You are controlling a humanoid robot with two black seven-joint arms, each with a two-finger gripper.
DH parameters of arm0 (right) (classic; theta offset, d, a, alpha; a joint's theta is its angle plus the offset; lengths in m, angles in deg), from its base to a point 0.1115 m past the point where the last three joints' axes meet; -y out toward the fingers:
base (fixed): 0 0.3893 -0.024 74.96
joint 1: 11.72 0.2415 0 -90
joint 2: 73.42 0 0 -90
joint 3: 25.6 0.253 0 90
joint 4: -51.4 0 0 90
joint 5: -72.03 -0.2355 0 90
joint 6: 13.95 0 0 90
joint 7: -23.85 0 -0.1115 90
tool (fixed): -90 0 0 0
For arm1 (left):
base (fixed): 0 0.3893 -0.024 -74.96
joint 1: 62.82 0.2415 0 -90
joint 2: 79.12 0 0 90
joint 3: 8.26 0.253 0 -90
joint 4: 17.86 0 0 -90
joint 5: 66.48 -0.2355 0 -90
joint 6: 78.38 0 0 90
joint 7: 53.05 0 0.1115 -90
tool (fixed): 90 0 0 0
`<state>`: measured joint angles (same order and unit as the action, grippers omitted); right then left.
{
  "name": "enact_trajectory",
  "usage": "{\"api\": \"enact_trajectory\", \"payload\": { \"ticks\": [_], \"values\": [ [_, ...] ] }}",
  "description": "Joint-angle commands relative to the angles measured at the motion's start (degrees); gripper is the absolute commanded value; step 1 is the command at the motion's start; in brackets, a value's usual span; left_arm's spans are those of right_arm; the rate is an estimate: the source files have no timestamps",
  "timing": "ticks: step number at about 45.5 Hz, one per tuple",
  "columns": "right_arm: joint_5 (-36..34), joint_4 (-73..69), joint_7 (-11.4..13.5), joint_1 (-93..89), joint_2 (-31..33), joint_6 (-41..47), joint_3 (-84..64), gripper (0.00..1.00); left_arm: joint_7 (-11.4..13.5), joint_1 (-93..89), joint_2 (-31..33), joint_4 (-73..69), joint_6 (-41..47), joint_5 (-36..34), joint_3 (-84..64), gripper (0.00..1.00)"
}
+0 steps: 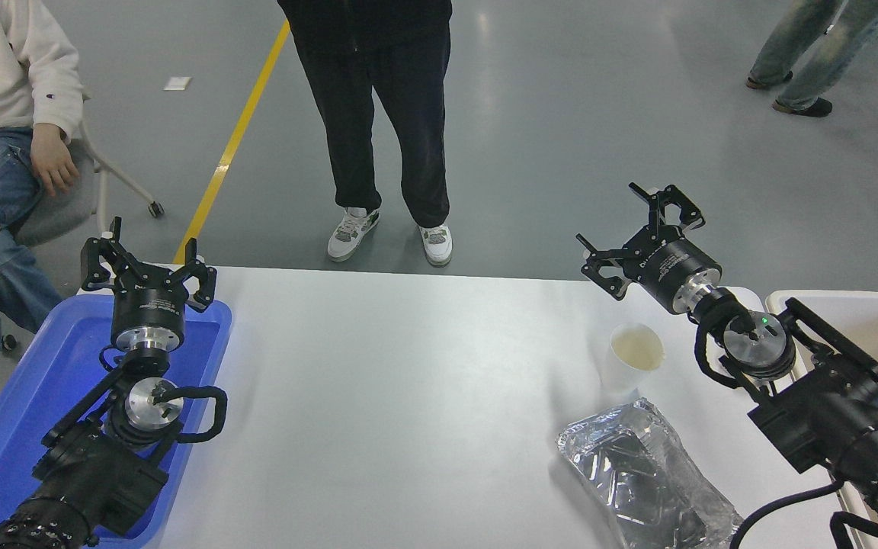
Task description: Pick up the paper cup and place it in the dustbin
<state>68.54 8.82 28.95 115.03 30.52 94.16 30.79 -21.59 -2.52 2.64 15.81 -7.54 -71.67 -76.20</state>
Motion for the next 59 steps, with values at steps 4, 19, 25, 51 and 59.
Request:
{"api": "enact_trajectory", "payload": {
  "ticks": [4,19,25,51,59],
  "values": [
    [6.2,-3.1,0.4,1.2,3.0,-0.4,-1.4,1.00,0.0,0.0,0.0,0.0,0.0,0.0,0.1,0.99],
    [9.7,-18.0,2.9,1.6,14.9,-3.1,-5.5,1.00,0.0,0.0,-0.1,0.0,0.0,0.0,0.1,0.99],
    [9.8,-20.0,3.0,1.7,19.0,-3.4,-6.8,1.00,0.0,0.0,-0.1,0.0,0.0,0.0,0.1,0.99],
    [9.1,-33.3,2.5,30.6,46.3,-3.1,-41.7,1.00,0.0,0.0,-0.1,0.0,0.0,0.0,0.1,0.99],
    [9.0,-36.8,2.3,47.3,49.9,-1.8,-58.7,1.00,0.0,0.0,-0.1,0.0,0.0,0.0,0.1,0.99]
  ]
}}
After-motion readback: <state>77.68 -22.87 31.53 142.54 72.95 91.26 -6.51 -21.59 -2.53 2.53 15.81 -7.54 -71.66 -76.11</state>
